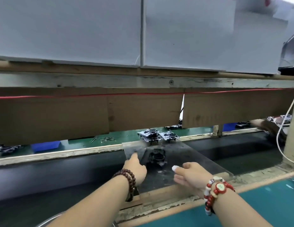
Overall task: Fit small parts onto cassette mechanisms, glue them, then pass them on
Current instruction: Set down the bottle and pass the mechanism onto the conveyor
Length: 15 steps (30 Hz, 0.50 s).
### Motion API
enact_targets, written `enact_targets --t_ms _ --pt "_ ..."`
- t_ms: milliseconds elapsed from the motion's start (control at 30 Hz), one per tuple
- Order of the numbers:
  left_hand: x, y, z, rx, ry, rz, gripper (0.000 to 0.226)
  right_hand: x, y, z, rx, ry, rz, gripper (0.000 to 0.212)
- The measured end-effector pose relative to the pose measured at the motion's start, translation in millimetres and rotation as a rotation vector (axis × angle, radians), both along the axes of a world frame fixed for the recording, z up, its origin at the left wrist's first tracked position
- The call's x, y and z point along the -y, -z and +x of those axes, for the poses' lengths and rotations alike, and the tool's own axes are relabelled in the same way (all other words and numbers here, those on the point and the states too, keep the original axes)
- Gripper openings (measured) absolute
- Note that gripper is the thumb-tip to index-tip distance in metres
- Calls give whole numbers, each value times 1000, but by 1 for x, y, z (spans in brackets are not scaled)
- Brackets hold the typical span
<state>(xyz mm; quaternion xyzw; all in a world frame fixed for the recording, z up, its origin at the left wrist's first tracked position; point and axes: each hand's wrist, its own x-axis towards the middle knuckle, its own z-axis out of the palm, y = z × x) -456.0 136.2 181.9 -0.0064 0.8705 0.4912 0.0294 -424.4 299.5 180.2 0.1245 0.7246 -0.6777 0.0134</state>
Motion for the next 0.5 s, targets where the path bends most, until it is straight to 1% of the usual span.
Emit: enact_targets --t_ms 67,133,200,267,333,400,467,500 --pt "6 1 15 -34 22 16 65 4 0 11 -24 -29 130 68" --pt "14 5 36 -38 56 6 64 5 -1 27 -35 -63 241 67" --pt "24 10 56 -61 73 -18 63 9 -5 45 -43 -100 250 62" --pt "33 7 75 -75 67 -11 60 21 -14 67 -52 -163 198 55" --pt "40 -1 98 -85 70 38 57 38 -26 92 -70 -251 191 47" --pt "45 -14 126 -95 80 81 54 59 -41 121 -111 -346 252 35" --pt "53 -27 156 -112 98 79 52 80 -58 150 -159 -450 340 18" --pt "59 -32 171 -129 103 54 52 89 -65 164 -182 -502 372 18"
